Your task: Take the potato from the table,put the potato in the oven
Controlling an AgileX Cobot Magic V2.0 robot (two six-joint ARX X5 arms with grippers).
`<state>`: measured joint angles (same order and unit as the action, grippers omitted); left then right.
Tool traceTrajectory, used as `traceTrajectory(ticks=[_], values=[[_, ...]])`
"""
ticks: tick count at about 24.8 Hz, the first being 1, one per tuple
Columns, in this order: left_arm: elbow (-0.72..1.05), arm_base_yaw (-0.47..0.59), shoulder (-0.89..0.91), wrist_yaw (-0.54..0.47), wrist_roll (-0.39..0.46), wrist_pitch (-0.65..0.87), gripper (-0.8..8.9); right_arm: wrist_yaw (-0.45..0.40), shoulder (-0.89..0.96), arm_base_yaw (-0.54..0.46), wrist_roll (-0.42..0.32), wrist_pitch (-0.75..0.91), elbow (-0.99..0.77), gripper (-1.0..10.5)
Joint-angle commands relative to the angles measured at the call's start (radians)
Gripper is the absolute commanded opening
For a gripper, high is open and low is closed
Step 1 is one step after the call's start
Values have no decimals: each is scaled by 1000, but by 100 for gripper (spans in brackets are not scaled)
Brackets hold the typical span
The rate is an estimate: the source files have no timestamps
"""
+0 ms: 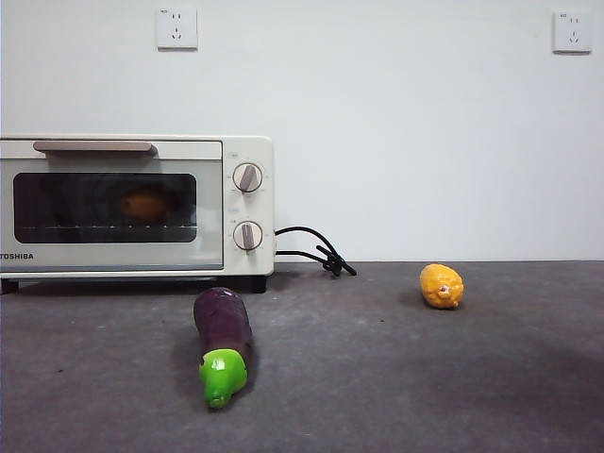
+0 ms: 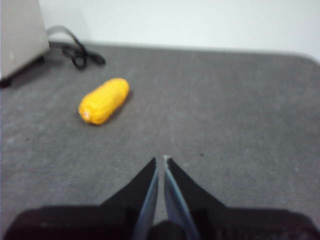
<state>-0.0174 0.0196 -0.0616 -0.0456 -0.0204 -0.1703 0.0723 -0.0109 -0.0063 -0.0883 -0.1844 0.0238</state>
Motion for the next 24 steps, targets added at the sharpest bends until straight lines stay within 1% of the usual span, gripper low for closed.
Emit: traceTrajectory(ticks=[1,4,7,24], values=[[10,3,0,0,-11,9,-4,-26,3,0,10,-2,-10,32],[10,3,0,0,-11,9,-4,-49,3,0,61,-3,-10,33],[10,3,0,0,-11,9,-4,-50,3,0,82,-3,-10,32],[10,3,0,0,-11,9,-4,-54,3,0,88,-2,-10,32]])
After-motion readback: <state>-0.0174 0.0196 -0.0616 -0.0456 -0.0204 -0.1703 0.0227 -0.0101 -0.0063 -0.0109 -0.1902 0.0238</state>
